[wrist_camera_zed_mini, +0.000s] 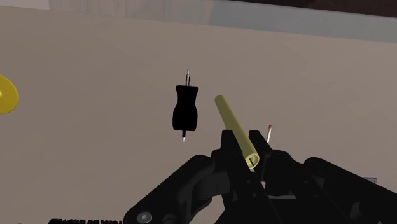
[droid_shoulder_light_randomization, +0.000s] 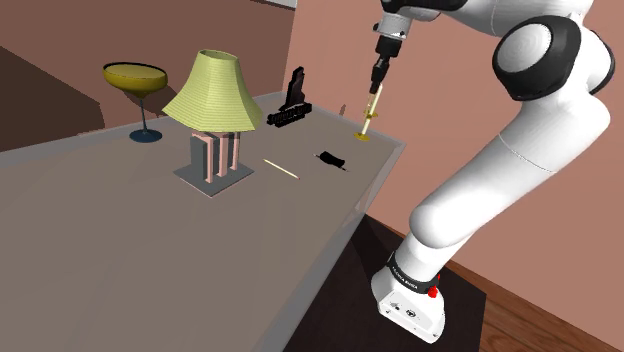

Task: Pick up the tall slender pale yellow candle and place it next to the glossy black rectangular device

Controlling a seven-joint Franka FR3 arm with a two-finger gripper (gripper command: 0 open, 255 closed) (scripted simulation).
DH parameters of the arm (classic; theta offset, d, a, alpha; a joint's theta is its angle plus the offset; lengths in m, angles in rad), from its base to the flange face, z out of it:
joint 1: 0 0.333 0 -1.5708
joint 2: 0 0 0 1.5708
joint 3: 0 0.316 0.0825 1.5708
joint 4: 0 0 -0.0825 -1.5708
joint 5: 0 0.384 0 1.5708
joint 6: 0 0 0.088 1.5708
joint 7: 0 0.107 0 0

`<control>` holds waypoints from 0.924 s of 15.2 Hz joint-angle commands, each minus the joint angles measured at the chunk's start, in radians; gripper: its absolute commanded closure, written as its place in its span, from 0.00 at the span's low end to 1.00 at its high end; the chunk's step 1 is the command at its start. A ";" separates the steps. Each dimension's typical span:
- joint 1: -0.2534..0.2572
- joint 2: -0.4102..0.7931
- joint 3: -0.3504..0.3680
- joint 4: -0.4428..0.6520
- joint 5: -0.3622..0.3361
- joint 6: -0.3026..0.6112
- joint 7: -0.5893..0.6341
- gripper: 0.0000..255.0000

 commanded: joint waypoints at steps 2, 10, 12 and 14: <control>-0.025 0.079 -0.048 0.094 0.016 -0.015 -0.079 1.00; -0.027 0.058 -0.046 -0.037 0.009 0.095 -0.072 1.00; -0.027 0.055 -0.047 -0.066 0.007 0.122 -0.071 1.00; -0.028 0.053 -0.047 -0.095 0.007 0.149 -0.070 1.00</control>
